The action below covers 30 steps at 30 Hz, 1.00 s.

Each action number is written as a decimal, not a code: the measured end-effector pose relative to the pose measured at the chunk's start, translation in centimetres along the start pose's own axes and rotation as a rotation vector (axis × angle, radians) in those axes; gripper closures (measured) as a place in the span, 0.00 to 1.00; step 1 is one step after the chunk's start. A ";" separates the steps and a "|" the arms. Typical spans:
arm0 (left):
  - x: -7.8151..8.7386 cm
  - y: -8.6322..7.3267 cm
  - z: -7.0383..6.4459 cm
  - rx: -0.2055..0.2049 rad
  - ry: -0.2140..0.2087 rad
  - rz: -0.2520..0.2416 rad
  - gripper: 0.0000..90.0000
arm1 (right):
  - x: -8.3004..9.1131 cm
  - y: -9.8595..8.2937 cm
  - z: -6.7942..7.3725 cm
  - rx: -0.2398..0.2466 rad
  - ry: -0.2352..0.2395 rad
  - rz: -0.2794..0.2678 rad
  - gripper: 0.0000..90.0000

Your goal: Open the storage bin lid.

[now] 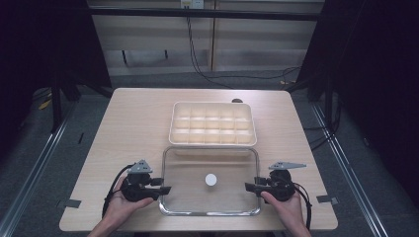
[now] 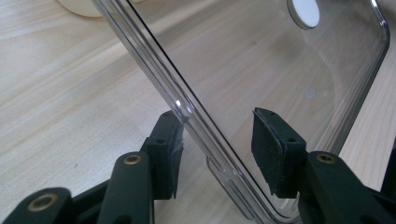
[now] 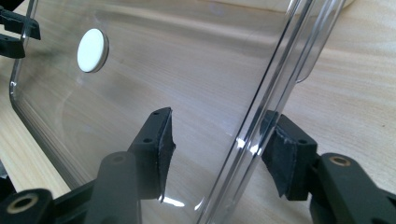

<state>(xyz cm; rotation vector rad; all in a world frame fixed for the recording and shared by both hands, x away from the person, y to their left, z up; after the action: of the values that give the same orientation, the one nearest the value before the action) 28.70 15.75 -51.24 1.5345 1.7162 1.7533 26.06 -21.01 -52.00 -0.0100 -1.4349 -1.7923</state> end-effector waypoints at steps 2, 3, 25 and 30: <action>-0.1 0.0 0.0 0.003 -0.001 0.002 0.59 | -0.1 -0.1 -0.1 0.003 -0.002 0.003 0.49; -0.1 -0.1 0.1 0.004 0.005 0.003 0.59 | -0.1 -0.1 -0.1 0.003 -0.003 0.004 0.49; -0.6 -0.3 0.5 0.022 0.014 0.028 0.58 | -0.9 -0.4 -0.4 -0.001 -0.017 0.029 0.42; -0.7 -0.3 0.5 0.018 0.024 0.031 0.58 | -1.0 -0.5 -0.4 -0.001 -0.018 0.032 0.41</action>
<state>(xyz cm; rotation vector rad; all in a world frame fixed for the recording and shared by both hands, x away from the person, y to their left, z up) 29.22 15.58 -51.96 1.5618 1.7329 1.7837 26.58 -20.74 -53.02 -0.0496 -1.4388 -1.7704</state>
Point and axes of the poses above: each handheld gripper's, and its own axes: x roughly backward along the jaws, y roughly out of its top, z roughly to its left, the point moved 5 cm from there along -x, roughly forward along the jaws, and after that the axes turned 15 degrees about -z, right-handed, at the moved point
